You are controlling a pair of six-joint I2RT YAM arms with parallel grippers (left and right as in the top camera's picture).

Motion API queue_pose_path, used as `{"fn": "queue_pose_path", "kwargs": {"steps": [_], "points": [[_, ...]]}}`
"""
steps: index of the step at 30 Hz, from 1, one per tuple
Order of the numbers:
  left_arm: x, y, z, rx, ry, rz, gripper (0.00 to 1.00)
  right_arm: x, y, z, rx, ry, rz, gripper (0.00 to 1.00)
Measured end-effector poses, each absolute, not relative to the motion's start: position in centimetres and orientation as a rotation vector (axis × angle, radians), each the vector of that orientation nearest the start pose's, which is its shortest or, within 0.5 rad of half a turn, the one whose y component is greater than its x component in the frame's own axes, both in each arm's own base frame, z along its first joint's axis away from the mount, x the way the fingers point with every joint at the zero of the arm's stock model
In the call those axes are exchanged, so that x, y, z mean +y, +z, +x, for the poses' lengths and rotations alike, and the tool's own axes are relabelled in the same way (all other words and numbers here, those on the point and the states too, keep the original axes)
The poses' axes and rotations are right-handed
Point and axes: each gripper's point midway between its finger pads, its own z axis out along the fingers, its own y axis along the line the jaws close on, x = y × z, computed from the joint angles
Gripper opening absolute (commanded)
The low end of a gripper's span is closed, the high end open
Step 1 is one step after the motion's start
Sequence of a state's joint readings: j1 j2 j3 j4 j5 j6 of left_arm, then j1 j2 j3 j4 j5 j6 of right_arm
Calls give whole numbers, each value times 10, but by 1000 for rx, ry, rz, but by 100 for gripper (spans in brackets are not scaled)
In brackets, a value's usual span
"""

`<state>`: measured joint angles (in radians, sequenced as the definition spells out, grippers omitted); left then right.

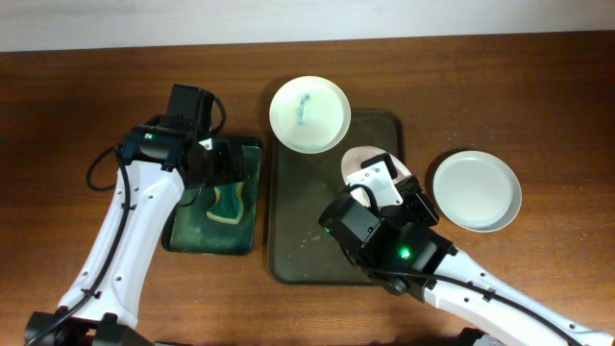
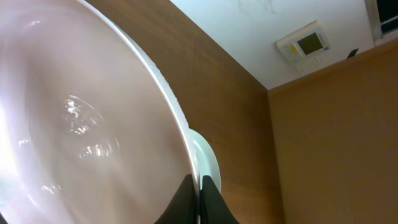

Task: Clean dirty plates on tray and stack at the side
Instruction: 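Lift the bottom plate with right gripper and stack it on the side plate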

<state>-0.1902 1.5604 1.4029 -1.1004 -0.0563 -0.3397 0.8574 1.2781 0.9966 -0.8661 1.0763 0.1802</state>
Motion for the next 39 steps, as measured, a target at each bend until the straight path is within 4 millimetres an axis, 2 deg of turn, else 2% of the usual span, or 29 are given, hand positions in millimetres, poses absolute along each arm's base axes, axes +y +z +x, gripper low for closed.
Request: {"fn": "queue_pose_path", "kwargs": {"steps": [19, 22, 24, 25, 27, 28, 30, 31, 34, 36, 38, 39], "points": [[-56, 165, 340, 2816, -40, -224, 99, 101, 216, 287, 2078, -848, -424, 4], [-56, 165, 340, 2816, -40, -224, 99, 93, 215, 293, 2097, -828, -359, 4], [-56, 165, 340, 2816, -40, -224, 99, 76, 202, 304, 2199, -746, -262, 4], [-56, 165, 340, 2816, -40, -224, 99, 70, 188, 307, 2288, -657, -231, 4], [-56, 165, 340, 2816, -40, -223, 99, 55, 156, 308, 2508, -380, -129, 4], [-56, 165, 340, 2816, -40, -224, 99, 48, 146, 307, 2585, -235, -54, 4], [-56, 165, 340, 2816, -40, -224, 99, 21, 139, 310, 2650, 36, 167, 4], [-56, 165, 340, 2816, -41, -223, 99, -10, 138, 310, 2639, 134, 367, 4], [-56, 165, 340, 2816, -41, -223, 99, -81, 132, 305, 2550, 200, 769, 4], [-56, 165, 340, 2816, -40, -224, 99, -119, 113, 294, 2522, 200, 1007, 4], [-56, 165, 340, 2816, -40, -224, 99, -137, 93, 290, 2527, 207, 1130, 4], [-56, 165, 340, 2816, -40, -224, 99, -145, 69, 284, 2567, 216, 1220, 4]]}}
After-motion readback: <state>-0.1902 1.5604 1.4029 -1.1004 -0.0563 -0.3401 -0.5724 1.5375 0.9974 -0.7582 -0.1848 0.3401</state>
